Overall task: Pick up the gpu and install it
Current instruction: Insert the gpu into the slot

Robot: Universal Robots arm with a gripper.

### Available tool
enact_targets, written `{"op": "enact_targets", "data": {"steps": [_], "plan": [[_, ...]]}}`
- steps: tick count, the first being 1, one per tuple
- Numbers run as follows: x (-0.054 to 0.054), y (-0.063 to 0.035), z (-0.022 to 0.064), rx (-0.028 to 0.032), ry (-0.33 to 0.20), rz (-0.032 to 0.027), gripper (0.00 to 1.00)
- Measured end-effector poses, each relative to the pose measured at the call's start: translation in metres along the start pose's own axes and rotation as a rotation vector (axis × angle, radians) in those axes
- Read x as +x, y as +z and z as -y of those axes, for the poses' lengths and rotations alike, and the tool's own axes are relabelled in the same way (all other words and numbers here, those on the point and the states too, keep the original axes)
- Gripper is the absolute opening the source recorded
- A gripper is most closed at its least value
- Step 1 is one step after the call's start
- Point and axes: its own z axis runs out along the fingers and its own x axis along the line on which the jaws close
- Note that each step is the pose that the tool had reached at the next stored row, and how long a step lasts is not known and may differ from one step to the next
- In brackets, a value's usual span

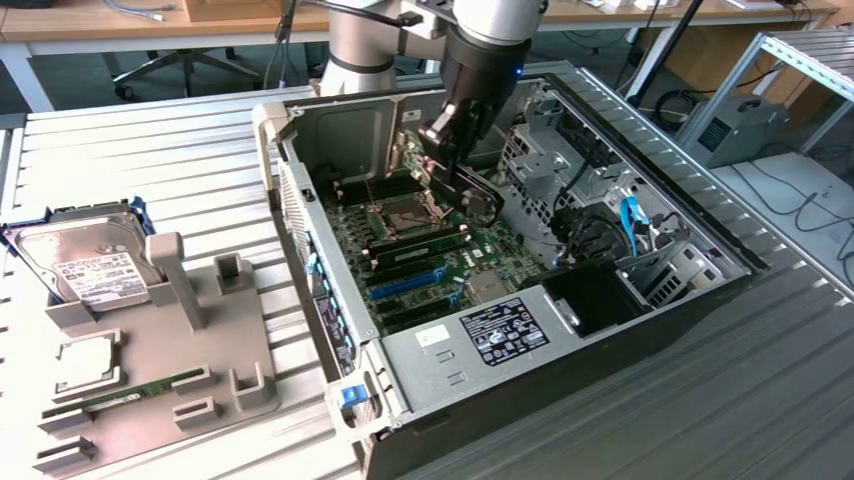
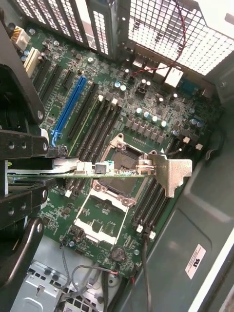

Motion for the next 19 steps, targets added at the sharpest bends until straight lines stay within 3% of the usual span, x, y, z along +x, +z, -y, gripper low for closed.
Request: {"op": "enact_targets", "data": {"steps": [19], "plan": [[-0.0004, 0.001, 0.0003, -0.0018, -0.093, -0.0039, 0.26]]}}
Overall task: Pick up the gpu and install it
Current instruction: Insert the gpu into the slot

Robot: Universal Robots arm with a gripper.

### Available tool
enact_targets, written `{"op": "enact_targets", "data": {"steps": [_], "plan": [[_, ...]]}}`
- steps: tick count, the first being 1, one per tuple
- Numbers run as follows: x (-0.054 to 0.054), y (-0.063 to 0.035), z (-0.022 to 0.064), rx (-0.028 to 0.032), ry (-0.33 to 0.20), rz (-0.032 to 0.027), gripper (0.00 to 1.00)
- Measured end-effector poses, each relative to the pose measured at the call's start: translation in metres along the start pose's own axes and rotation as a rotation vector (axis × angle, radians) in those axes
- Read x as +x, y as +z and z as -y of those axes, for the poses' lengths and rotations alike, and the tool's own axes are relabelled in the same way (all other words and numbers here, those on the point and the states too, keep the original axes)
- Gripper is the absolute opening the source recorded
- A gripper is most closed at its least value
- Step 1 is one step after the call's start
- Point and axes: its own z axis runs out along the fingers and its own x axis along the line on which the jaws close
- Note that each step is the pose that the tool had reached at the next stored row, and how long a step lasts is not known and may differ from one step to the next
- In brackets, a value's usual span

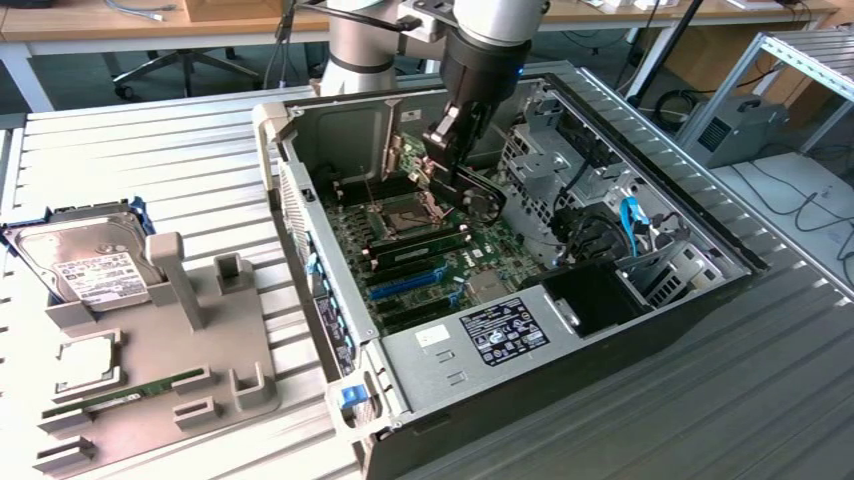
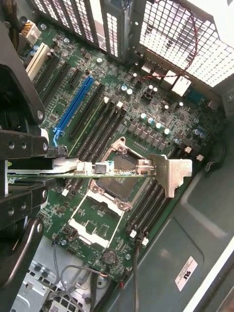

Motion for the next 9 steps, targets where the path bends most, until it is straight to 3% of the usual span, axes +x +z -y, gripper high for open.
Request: {"op": "enact_targets", "data": {"steps": [9], "plan": [[0.0, 0.0003, 0.0, -0.0009, -0.045, -0.0018, 0.26]]}}
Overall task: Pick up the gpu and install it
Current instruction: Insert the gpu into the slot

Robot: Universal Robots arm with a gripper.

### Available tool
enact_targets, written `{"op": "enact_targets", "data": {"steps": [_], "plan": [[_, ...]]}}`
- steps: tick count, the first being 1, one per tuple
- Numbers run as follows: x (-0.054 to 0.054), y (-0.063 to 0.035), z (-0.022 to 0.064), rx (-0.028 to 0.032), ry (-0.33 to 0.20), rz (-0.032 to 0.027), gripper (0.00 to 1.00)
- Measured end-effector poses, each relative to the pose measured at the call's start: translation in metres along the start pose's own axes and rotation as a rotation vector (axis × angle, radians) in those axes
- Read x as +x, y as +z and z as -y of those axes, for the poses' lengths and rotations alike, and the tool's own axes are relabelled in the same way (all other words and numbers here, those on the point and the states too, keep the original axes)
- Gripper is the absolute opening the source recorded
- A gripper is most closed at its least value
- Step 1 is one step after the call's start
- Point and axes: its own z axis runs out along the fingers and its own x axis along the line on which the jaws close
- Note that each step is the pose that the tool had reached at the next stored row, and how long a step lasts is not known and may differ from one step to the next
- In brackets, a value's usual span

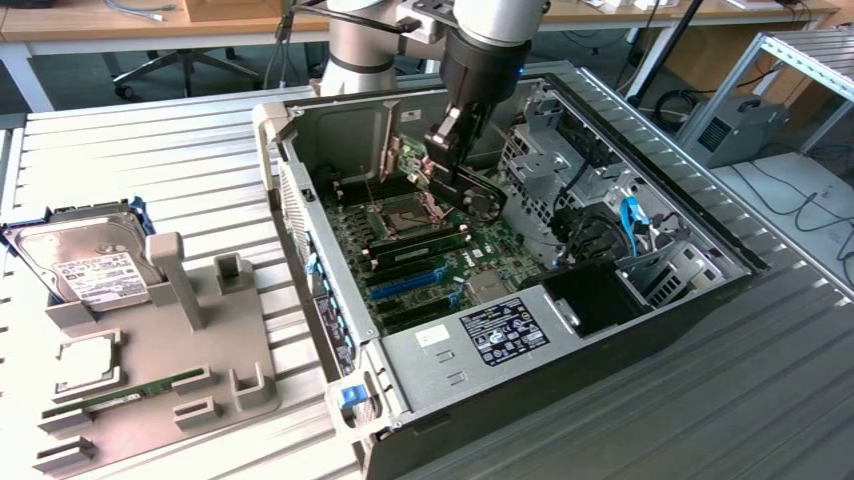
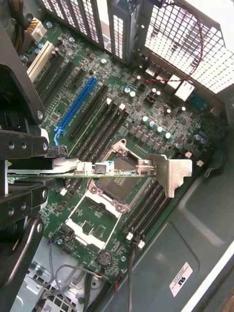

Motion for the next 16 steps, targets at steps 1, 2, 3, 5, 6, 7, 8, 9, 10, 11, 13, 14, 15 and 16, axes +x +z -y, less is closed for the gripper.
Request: {"op": "enact_targets", "data": {"steps": [1, 2, 3, 5, 6, 7, 8, 9, 10, 11, 13, 14, 15, 16], "plan": [[0.0, 0.0, 0.0, -0.0001, -0.004, -0.0002, 0.26], [0.0, 0.0001, 0.0, -0.0002, -0.008, -0.0004, 0.26], [0.0, 0.0001, 0.0, -0.0003, -0.013, -0.0005, 0.26], [0.0, 0.0002, 0.0, -0.0004, -0.021, -0.0009, 0.26], [0.0, 0.0002, 0.0, -0.0005, -0.026, -0.001, 0.26], [0.0, 0.0002, 0.0001, -0.0006, -0.031, -0.0014, 0.26], [0.0, 0.0002, 0.0, -0.0007, -0.036, -0.0015, 0.26], [0.0, 0.0003, 0.0001, -0.0009, -0.044, -0.0019, 0.26], [-0.0001, 0.0003, 0.0001, -0.001, -0.051, -0.0021, 0.26], [-0.0001, 0.0004, 0.0001, -0.0011, -0.057, -0.0024, 0.26], [-0.0001, 0.0004, 0.0001, -0.0014, -0.068, -0.0028, 0.26], [-0.0001, 0.0005, 0.0001, -0.0014, -0.072, -0.003, 0.26], [-0.0001, 0.0005, 0.0001, -0.0016, -0.077, -0.0032, 0.26], [-0.0001, 0.0005, 0.0001, -0.0016, -0.083, -0.0034, 0.26]]}}
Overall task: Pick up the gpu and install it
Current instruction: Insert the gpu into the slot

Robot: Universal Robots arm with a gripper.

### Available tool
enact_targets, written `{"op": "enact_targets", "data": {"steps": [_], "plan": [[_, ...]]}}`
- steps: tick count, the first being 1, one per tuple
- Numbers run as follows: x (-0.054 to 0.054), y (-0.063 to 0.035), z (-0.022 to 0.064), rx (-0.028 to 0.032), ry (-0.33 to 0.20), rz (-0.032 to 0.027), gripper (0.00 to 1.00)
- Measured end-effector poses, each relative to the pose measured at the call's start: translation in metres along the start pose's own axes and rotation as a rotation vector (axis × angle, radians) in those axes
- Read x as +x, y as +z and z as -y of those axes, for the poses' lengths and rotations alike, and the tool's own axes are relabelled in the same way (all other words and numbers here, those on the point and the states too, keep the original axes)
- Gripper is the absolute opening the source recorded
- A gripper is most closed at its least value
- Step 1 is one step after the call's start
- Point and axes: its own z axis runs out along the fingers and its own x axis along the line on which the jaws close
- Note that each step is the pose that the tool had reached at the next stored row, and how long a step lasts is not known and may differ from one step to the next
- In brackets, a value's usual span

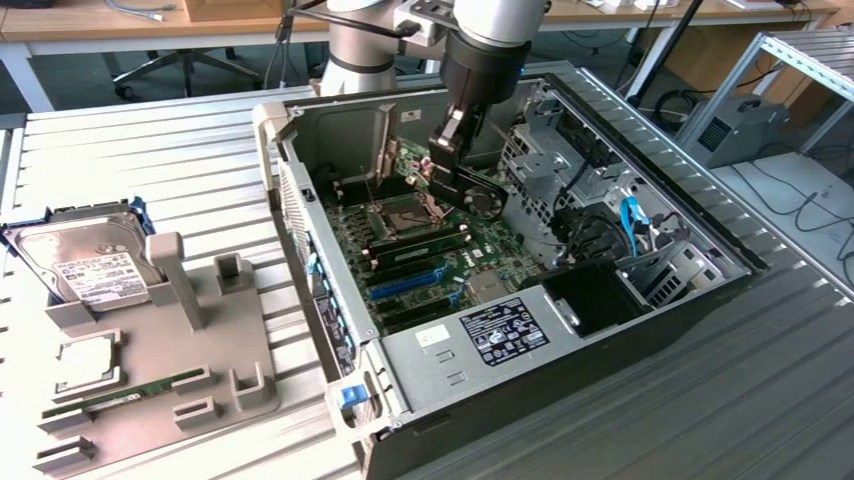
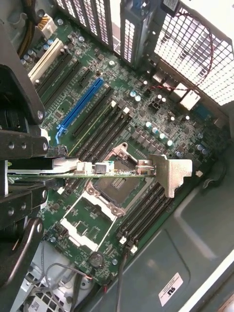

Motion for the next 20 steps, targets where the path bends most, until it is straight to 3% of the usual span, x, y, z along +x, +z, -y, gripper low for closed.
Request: {"op": "enact_targets", "data": {"steps": [20], "plan": [[-0.0002, 0.0008, 0.0002, -0.0018, -0.095, -0.0039, 0.26]]}}
